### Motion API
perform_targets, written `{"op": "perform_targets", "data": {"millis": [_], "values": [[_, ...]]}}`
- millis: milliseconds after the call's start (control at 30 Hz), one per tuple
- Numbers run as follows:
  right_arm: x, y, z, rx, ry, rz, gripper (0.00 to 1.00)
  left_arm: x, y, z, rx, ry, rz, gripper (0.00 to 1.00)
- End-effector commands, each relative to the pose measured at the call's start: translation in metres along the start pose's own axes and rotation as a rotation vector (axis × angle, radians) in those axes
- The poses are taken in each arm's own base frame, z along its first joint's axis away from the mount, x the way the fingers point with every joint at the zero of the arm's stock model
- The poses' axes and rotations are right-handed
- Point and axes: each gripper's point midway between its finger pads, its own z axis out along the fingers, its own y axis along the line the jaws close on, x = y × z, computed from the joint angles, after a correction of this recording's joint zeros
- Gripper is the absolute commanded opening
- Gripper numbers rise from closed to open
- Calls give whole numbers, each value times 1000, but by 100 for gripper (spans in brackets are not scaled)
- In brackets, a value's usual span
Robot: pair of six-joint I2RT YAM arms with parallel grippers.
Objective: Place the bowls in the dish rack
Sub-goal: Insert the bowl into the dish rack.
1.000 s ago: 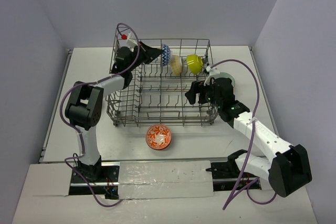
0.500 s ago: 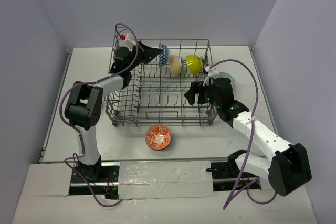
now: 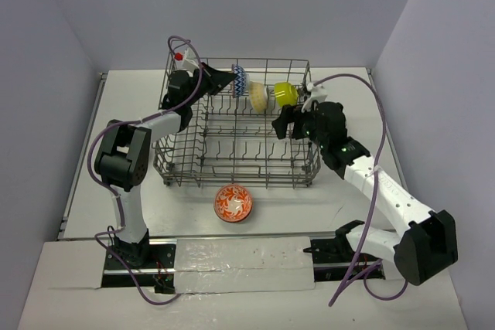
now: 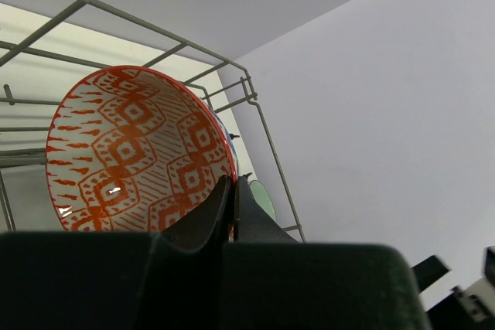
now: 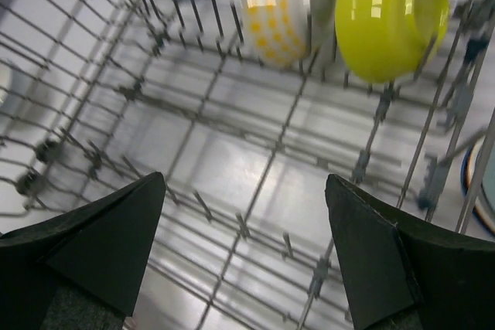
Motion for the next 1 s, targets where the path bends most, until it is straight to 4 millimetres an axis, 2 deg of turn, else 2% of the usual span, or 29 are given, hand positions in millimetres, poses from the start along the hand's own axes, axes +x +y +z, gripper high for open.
{"op": "perform_targets", "data": {"millis": [0, 133, 200, 300, 400, 433, 600, 967], "values": [[-58, 16, -1, -21, -129, 29, 92, 7, 13, -10, -34, 33, -43, 1], [-104, 36, 9, -85, -178, 31, 94, 9, 15, -10, -42, 42, -45, 2], [-114, 46, 16, -129, -175, 31, 94, 8, 13, -9, -38, 45, -43, 2], [-125, 65, 42, -222, -139, 49, 93, 7, 12, -7, -37, 52, -45, 2], [-125, 76, 58, -281, -104, 66, 92, 5, 9, -5, -35, 56, -39, 3], [-124, 77, 71, -286, -89, 72, 92, 5, 9, -5, -41, 60, -35, 3], [-108, 79, 100, -316, -22, 97, 91, 6, 9, -6, -44, 69, -27, 3], [-98, 84, 124, -405, -5, 105, 91, 8, 6, -8, -43, 86, -31, 3]]}}
